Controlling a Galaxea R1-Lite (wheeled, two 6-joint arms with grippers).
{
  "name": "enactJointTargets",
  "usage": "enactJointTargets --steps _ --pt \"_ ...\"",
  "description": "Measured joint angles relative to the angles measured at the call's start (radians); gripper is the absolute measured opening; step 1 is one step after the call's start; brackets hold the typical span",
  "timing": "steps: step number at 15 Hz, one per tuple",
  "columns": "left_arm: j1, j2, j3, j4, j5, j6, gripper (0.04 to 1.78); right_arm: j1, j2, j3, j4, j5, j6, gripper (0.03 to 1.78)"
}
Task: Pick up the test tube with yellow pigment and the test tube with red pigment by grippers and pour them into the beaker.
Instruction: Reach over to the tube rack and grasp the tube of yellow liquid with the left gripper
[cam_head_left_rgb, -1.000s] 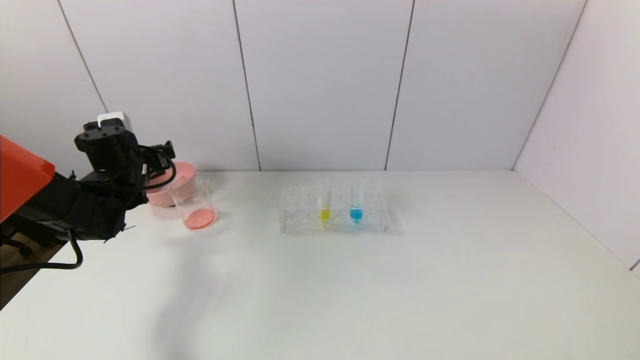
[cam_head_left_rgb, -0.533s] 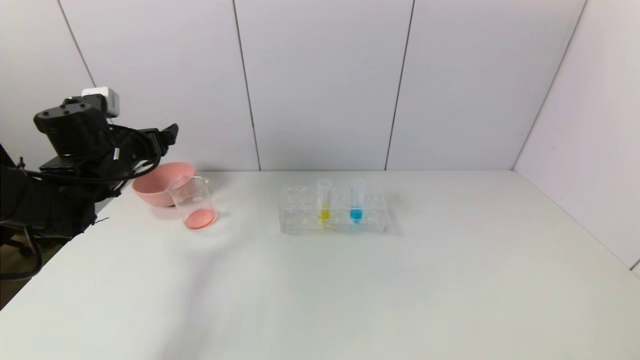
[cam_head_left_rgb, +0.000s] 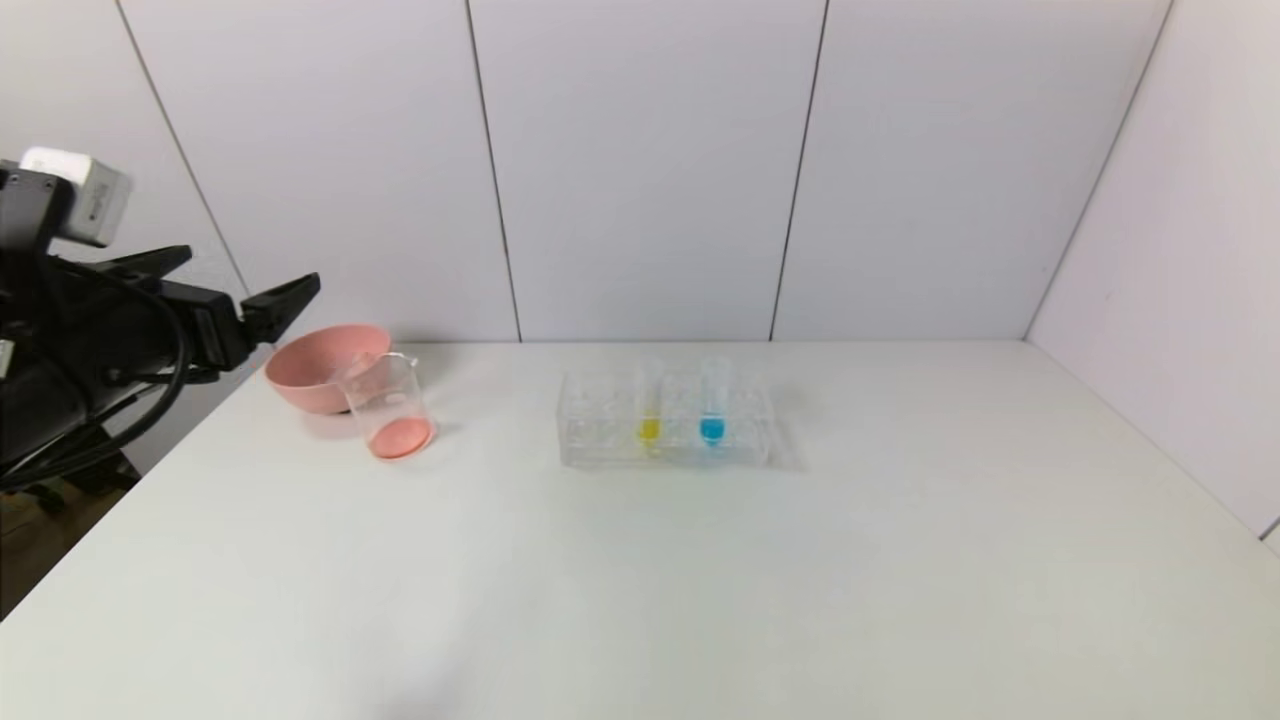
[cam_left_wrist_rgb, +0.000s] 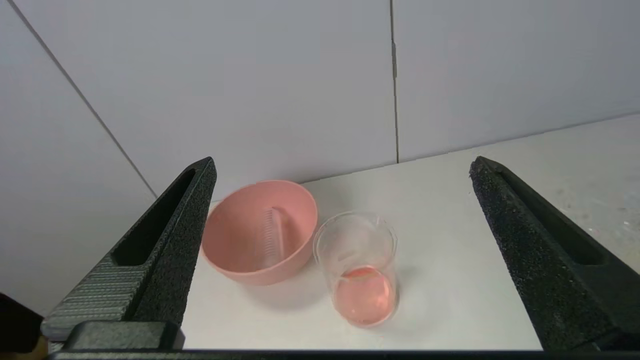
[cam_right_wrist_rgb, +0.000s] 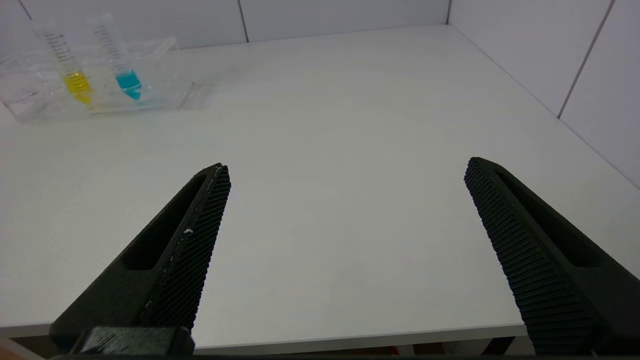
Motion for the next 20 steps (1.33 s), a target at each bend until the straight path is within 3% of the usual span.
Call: enactJointTargets --steps 4,7,9,12,15,20 --pt "0.001 -0.236 0.046 0.207 -0.004 0.025 1.76 0.000 0.000 0.000 0.000 0.000 0.000 1.71" --pt "-0.001 -0.303 0.043 0.302 -0.018 0.025 1.76 0.000 0.000 0.000 0.000 0.000 0.000 1.71" --pt "-0.001 -0.313 0.019 0.404 -0.097 0.019 1.76 0.000 0.000 0.000 0.000 0.000 0.000 1.71" --pt "-0.016 -0.298 -0.024 0.576 -0.289 0.025 1.76 0.000 0.000 0.000 0.000 0.000 0.000 1.71" --pt "-0.110 -0.251 -0.025 0.601 -0.392 0.027 1.76 0.000 0.000 0.000 0.000 0.000 0.000 1.71" --pt "-0.376 -0.156 -0.017 0.549 -0.325 -0.020 1.76 0.000 0.000 0.000 0.000 0.000 0.000 1.71"
